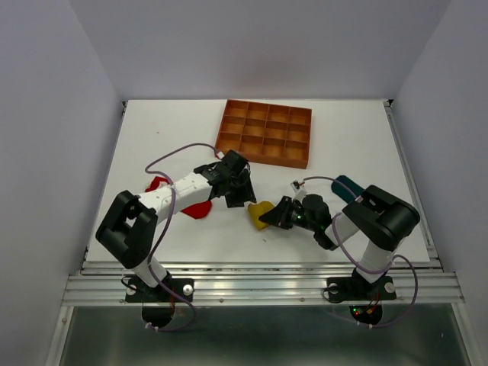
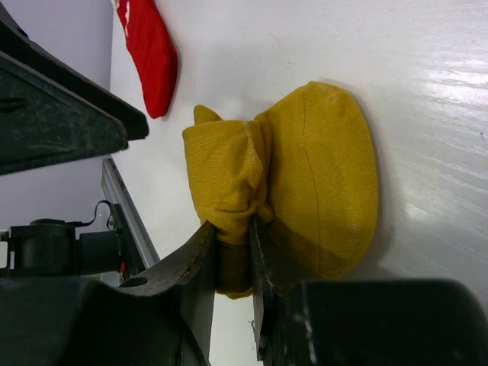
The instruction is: Roll the socks
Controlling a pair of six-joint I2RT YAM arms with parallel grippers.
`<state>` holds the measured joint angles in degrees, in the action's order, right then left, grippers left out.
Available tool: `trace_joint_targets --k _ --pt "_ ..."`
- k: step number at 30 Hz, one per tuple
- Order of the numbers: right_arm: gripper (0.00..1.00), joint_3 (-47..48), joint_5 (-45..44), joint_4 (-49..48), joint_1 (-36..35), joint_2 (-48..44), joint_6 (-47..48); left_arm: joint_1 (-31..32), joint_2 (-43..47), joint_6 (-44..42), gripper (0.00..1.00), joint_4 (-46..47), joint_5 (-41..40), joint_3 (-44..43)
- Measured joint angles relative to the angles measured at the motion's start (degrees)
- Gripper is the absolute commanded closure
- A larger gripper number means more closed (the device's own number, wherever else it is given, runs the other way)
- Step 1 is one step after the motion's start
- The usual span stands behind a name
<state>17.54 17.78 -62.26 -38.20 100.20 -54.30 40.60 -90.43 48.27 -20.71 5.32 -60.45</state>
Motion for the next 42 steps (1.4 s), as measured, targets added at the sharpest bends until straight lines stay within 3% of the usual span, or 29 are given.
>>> trace_joint_targets --k 8,26,31,37,42 --pt "0.98 -0.79 1.31 -1.86 1.46 1.25 -2.58 2.14 -5.57 -0.39 0.45 2.51 2.34 0.00" --pt "0.92 -2.21 5.22 -10.47 4.46 7.34 -9.18 3.39 -7.76 0.26 0.52 4.46 0.96 -0.02" --pt "0.84 -2.67 6.05 -12.85 4.48 8.59 -10.03 4.37 -9.20 1.05 0.65 4.33 -0.94 -1.05" --pt "0.69 -2.54 6.25 -8.68 4.50 5.25 -7.39 4.72 -9.94 2.10 0.99 3.65 -1.77 -2.56" --pt "0.55 -0.94 5.46 2.14 4.55 -1.97 -1.88 5.07 -11.02 3.08 1.00 3.30 -2.62 -4.00"
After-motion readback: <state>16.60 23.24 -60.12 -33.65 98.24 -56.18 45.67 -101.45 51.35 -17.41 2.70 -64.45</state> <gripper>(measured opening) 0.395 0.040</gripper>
